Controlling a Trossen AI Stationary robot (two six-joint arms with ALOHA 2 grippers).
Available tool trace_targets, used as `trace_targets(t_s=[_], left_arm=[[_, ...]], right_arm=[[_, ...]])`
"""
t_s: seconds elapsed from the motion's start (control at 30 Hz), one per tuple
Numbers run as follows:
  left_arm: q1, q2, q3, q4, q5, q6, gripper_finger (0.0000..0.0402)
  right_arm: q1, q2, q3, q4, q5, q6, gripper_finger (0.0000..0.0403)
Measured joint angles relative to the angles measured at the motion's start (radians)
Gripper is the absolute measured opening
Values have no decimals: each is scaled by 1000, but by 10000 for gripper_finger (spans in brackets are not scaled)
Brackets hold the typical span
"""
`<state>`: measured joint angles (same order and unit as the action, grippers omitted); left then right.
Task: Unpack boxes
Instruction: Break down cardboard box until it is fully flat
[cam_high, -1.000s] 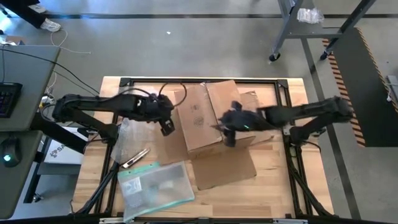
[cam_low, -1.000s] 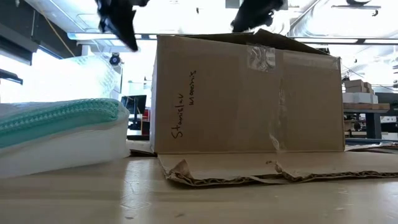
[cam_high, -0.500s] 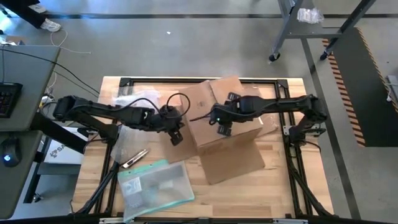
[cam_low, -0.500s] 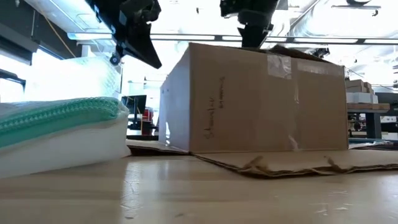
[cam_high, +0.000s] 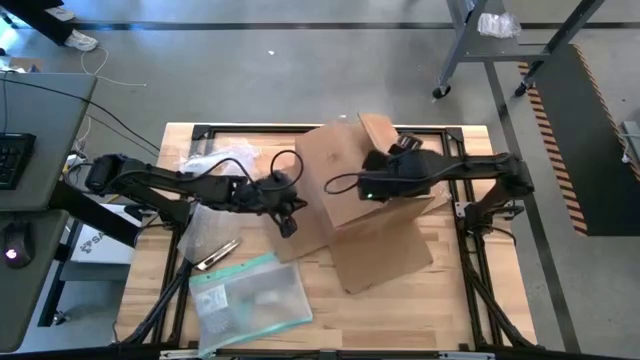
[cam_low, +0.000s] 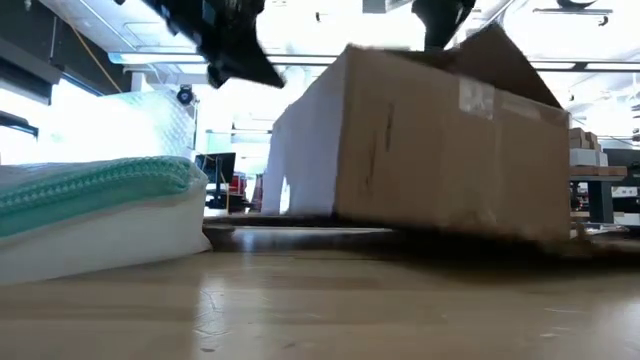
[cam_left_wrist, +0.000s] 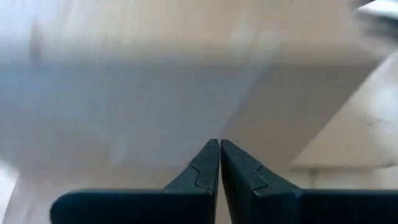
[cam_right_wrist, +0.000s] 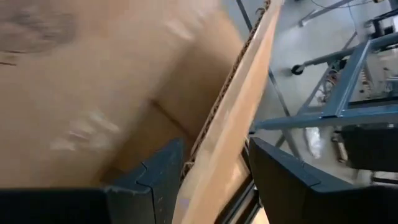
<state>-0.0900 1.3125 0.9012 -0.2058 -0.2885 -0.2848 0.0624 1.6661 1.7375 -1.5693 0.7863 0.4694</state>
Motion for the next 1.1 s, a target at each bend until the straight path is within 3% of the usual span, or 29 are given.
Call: trace_targets(t_s=[0.3, 0.47, 0.6, 0.7, 0.9, 0.97, 1.1], left_arm=[[-4, 6, 1, 302, 89, 187, 0], [48, 36, 2, 353, 135, 236, 0], [99, 95, 2, 364, 165, 243, 0], [123, 132, 1, 399, 190, 237, 0], [153, 188, 61, 442, 257, 275, 0], [170, 220, 102, 393, 278, 293, 0], [206, 302, 173, 293, 352, 304, 0]], right_arm=[[-12, -180, 0, -6, 44, 48, 169], [-75, -284, -1, -4, 43, 40, 169], [-152, -343, -1, -4, 35, -40, 169], [-153, -368, -2, 4, -65, -165, 169], [10, -379, -43, 9, -455, -472, 169], [101, -379, -113, 34, -460, -508, 169], [247, -378, -316, 167, -364, -460, 169]])
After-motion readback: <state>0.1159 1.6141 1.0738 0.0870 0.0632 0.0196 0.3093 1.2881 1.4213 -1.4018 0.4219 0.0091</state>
